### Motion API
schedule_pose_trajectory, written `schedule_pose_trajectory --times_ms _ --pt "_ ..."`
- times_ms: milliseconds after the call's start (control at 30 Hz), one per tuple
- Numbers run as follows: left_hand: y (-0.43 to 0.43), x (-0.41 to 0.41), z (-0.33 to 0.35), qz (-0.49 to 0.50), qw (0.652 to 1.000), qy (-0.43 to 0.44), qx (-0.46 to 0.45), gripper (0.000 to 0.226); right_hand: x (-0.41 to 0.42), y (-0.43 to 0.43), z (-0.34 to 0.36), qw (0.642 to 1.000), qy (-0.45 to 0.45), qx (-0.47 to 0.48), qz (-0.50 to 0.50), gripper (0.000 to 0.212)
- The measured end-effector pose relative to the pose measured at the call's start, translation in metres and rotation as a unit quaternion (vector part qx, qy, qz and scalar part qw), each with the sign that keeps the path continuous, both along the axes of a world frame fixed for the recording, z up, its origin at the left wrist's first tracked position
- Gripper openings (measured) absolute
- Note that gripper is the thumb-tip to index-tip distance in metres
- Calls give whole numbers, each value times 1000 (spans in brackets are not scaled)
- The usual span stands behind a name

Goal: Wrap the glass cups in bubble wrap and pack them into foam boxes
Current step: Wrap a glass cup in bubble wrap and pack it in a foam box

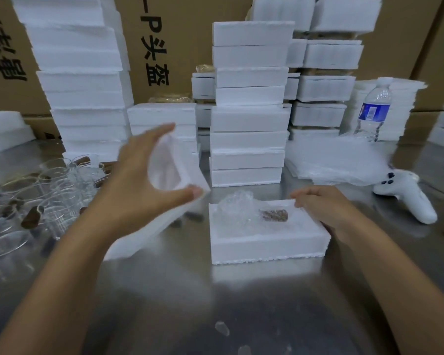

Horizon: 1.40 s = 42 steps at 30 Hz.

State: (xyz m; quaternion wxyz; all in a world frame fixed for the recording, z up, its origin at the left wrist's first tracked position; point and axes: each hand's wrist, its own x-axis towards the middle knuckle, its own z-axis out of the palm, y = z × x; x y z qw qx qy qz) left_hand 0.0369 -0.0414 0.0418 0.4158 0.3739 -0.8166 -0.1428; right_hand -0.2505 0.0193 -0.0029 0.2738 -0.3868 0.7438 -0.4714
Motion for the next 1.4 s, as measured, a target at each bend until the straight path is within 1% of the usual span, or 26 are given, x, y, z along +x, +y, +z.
schedule_pose_trajectory --times_ms 67,133,233,300,367,433,500,533,567,633,667,700,767,800,833,867,900,933,967,1000,1033,1067,1133,1300,1333,1400 --pt "3 2 7 -16 993 99 -58 93 -3 0 -1 1000 -4 15 -4 14" --pt "7 0 14 -61 974 201 -85 79 -4 2 0 999 -10 45 4 4" --pt "16 -6 22 -130 934 319 -92 64 -3 2 1 996 -55 59 39 8" --pt "19 -12 25 -168 906 386 -46 61 3 3 1 993 -89 50 66 8" --pt "19 -15 24 -188 876 444 26 56 10 3 1 990 -91 52 89 11" --pt "17 -15 21 -204 841 489 107 54 14 2 0 994 -23 45 93 17" --pt "15 -12 17 -237 809 512 168 59 15 -1 0 994 91 -28 53 23" --pt "14 -12 14 -254 798 513 190 62 17 -3 1 989 119 -84 30 26" --pt "12 -13 11 -266 792 509 206 63 19 -4 3 986 94 -137 23 28" --pt "10 -17 5 -274 791 498 226 66 27 -4 10 980 -34 -188 54 32" --pt "10 -19 2 -276 792 493 233 70 31 -4 11 976 -82 -188 75 33" --pt "9 -21 -1 -277 795 484 239 76 34 -3 13 974 -105 -177 92 33" --pt "7 -23 -7 -281 809 453 247 97 36 -2 16 971 -131 -171 103 32" --pt "5 -23 -10 -282 820 433 247 102 36 -2 17 967 -150 -180 98 32" --pt "4 -22 -13 -277 834 411 242 98 36 0 19 962 -172 -190 88 35" --pt "3 -20 -17 -266 860 375 222 89 34 1 19 958 -196 -196 79 38" --pt "4 -17 -20 -251 896 320 182 78 32 2 20 954 -214 -196 76 40" --pt "6 -14 -24 -235 930 252 128 74 30 3 19 952 -223 -195 81 41" --pt "7 -11 -28 -221 954 188 80 78 28 4 18 952 -224 -190 89 40" --pt "8 -8 -32 -206 967 140 50 86 27 4 17 954 -217 -180 99 37" --pt "9 -6 -35 -196 974 108 45 95 25 4 16 958 -208 -165 105 34" --pt "8 -2 -38 -190 978 79 44 100 23 5 15 963 -198 -149 107 29" --pt "7 3 -45 -177 983 18 37 102 20 6 16 968 -191 -123 109 19" --pt "2 8 -60 -153 982 -105 48 96 17 12 18 968 -179 -83 158 27" --pt "1 7 -62 -155 980 -119 50 96 19 13 18 967 -181 -83 158 26" --pt "-3 4 -68 -160 978 -117 70 97 21 13 18 970 -179 -79 147 23"
